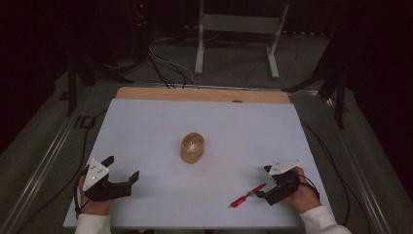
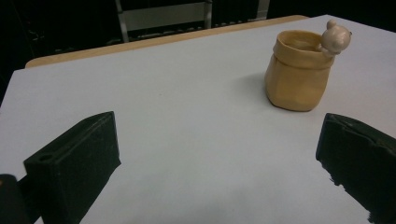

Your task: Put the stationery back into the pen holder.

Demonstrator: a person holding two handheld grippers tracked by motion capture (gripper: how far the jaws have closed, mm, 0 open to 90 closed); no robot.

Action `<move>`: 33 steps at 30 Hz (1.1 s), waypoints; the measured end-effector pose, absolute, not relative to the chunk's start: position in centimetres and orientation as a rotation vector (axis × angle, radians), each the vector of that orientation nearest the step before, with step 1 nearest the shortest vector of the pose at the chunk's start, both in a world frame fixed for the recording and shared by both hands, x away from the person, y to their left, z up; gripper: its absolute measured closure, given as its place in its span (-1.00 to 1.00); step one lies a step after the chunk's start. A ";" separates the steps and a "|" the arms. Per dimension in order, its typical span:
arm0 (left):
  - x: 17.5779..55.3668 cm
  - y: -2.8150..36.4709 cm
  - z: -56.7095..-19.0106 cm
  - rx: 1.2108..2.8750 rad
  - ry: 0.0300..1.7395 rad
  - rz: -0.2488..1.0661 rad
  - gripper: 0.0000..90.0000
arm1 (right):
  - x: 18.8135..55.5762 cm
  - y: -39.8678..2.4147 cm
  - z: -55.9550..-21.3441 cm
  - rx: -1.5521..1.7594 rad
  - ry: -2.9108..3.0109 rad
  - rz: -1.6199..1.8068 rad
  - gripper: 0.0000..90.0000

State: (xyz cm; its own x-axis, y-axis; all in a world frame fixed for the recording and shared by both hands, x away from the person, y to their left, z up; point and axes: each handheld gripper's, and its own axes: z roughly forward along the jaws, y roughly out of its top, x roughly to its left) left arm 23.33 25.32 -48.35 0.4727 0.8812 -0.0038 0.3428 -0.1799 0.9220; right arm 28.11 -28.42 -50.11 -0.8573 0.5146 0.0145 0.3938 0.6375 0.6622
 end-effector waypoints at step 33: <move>23.4 25.5 -48.7 1.740 1.063 0.694 -1.00 | 27.4 -27.0 -50.3 0.803 2.703 0.924 0.82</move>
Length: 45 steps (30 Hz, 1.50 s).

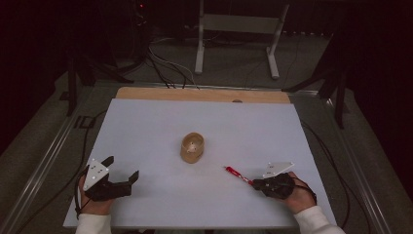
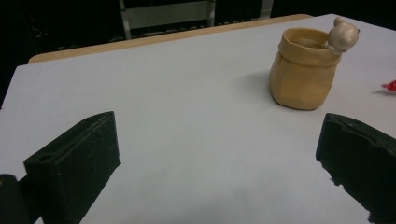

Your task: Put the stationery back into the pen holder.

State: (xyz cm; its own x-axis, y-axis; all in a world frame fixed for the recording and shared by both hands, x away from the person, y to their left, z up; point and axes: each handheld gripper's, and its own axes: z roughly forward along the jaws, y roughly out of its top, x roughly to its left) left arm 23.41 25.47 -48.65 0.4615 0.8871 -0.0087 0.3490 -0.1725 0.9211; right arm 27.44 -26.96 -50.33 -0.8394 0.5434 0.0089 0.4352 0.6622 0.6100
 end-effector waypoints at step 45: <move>23.3 25.7 -48.4 1.735 1.076 0.696 -0.99 | 30.4 -23.5 -42.0 0.782 2.506 1.058 0.82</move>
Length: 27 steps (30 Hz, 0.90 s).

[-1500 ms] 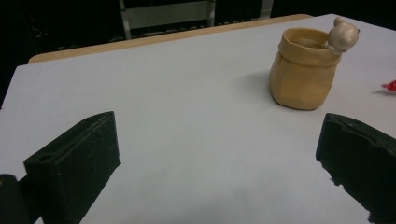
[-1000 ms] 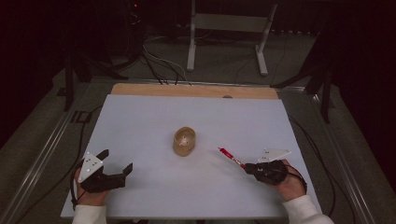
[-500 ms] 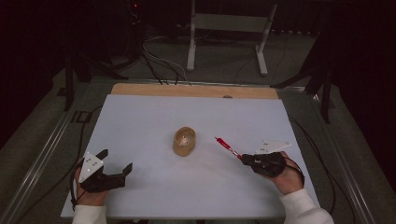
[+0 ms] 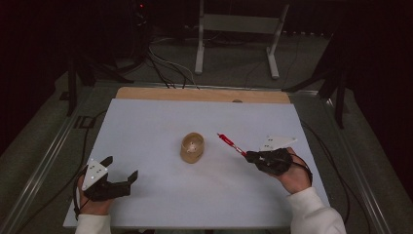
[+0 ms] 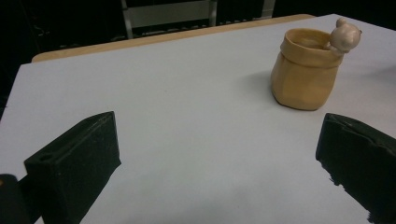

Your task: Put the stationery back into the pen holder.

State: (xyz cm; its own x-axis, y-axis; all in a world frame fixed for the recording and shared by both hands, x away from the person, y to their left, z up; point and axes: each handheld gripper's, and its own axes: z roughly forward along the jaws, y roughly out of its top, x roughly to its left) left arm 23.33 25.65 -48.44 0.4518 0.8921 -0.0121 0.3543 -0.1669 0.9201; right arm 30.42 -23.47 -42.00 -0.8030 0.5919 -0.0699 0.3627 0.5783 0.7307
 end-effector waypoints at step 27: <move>23.4 25.7 -48.5 1.741 1.094 0.708 -0.99 | 33.7 -16.6 -39.8 0.689 2.579 1.012 0.82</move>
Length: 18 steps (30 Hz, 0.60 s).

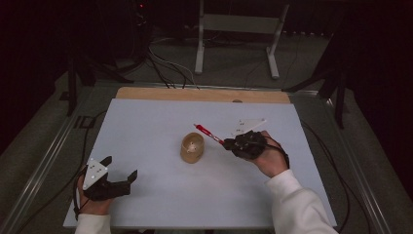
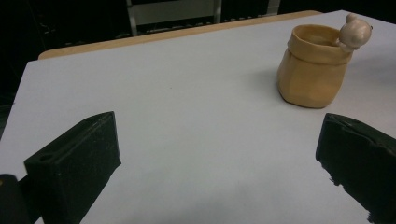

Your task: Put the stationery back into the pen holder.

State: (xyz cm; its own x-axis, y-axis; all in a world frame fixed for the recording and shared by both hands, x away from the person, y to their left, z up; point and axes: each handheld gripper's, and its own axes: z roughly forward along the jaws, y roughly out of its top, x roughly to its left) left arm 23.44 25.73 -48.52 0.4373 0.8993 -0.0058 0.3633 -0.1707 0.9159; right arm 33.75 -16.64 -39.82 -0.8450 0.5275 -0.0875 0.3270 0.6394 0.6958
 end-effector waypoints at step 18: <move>23.5 25.8 -48.5 1.742 1.096 0.710 -1.00 | 34.3 -14.9 -40.2 0.663 2.637 0.967 0.81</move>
State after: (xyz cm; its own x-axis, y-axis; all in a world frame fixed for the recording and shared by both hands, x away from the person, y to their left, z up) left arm 23.47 25.83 -48.48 0.4356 0.9001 -0.0042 0.3644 -0.1721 0.9152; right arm 34.29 -14.88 -40.23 -0.8635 0.4980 -0.0799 0.3282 0.6752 0.6606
